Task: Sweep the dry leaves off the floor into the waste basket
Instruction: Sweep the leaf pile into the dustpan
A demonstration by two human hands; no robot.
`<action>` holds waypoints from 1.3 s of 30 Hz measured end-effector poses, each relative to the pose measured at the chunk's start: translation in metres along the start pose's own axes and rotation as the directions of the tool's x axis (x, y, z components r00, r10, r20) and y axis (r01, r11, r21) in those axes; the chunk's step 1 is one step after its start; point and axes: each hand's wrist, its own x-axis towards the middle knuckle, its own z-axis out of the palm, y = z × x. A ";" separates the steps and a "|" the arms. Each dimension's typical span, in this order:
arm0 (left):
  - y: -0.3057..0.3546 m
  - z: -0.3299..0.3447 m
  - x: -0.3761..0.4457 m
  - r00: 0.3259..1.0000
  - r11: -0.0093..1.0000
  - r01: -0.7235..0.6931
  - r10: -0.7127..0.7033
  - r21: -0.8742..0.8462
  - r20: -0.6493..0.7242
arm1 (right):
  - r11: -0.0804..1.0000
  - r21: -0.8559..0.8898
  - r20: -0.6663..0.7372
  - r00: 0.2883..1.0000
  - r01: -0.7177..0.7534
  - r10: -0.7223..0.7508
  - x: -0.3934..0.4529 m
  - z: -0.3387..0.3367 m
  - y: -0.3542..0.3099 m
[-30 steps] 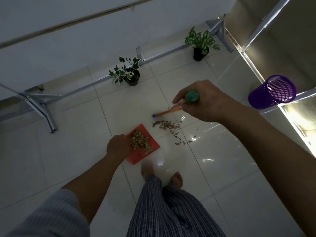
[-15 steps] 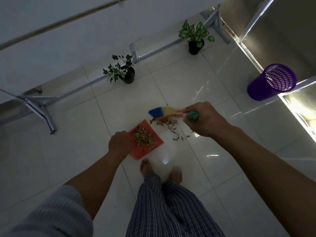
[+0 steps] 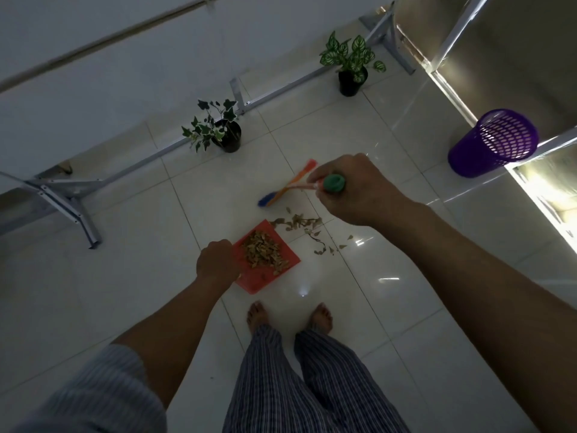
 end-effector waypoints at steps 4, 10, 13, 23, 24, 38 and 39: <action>-0.012 -0.008 0.005 1.000 1.000 -0.004 0.003 0.019 0.017 | 0.999 0.014 0.065 0.997 -0.035 0.034 -0.003 0.011 -0.002; -0.024 -0.014 0.014 0.999 0.998 -0.047 0.046 0.038 0.016 | 0.993 -0.092 0.163 0.983 -0.075 0.089 -0.012 0.014 -0.020; -0.025 -0.016 0.021 0.995 0.993 -0.095 0.095 0.070 0.000 | 0.992 -0.076 0.084 0.991 -0.097 0.103 -0.015 0.008 -0.026; -0.023 -0.015 0.039 0.987 0.979 -0.161 0.163 0.126 -0.003 | 0.994 0.056 -0.265 0.958 -0.099 0.110 -0.006 -0.025 -0.040; -0.024 -0.015 0.041 0.987 0.978 -0.162 0.163 0.131 -0.001 | 0.993 0.044 -0.264 0.957 -0.110 0.117 -0.004 -0.018 -0.041; -0.025 -0.016 0.052 0.976 0.957 -0.216 0.216 0.195 0.022 | 0.961 -0.001 -0.119 0.954 -0.277 0.275 -0.026 0.043 -0.018; -0.026 -0.017 0.052 0.974 0.954 -0.225 0.225 0.198 0.025 | 0.958 0.033 -0.172 0.942 -0.286 0.287 -0.032 0.041 -0.019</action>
